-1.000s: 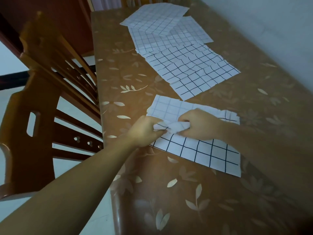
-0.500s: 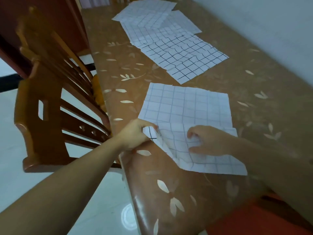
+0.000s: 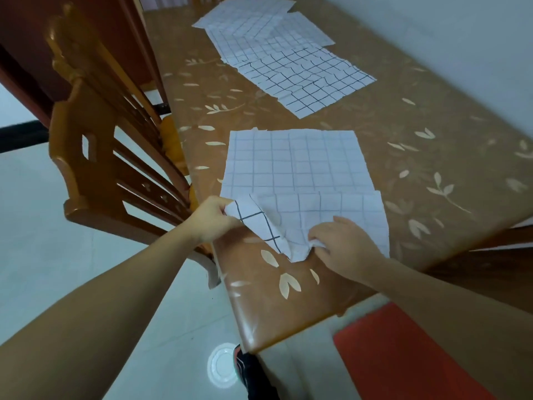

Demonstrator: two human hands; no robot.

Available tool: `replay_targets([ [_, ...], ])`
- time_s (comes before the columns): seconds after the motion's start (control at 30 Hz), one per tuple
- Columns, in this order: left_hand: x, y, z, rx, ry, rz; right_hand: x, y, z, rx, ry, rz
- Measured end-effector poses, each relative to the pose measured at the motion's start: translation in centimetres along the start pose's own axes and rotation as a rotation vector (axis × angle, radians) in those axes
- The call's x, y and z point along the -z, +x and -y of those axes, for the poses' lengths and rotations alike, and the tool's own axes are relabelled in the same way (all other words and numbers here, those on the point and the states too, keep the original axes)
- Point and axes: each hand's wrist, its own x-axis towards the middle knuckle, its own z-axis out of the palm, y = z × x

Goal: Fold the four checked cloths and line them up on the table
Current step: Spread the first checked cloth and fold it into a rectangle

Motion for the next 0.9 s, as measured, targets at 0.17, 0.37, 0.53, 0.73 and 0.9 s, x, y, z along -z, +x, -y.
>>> replay_targets([
  [0.17,-0.7,-2.8,-0.2,-0.065,0.394,0.088,2.1,-2.5,1.3,0.049,0.029,0.269],
  [0.37,0.2,-5.6,0.2,-0.098,0.583,0.334,1.6,-4.0,2.8,0.111,-0.174,0.42],
  [0.53,-1.4,-6.9,0.2,-0.184,0.585,0.291,2.4,-4.3,1.8,-0.042,-0.24,0.389],
  [0.73,-0.8,-5.7,0.1,0.06,0.068,0.195,6.7,-1.0,-2.4,-0.355,-0.169,0.712],
  [0.9,-0.6,-4.1,-1.0,0.131,-0.236,0.145,9.9,1.3,-4.3,-0.497,-0.006,0.868],
])
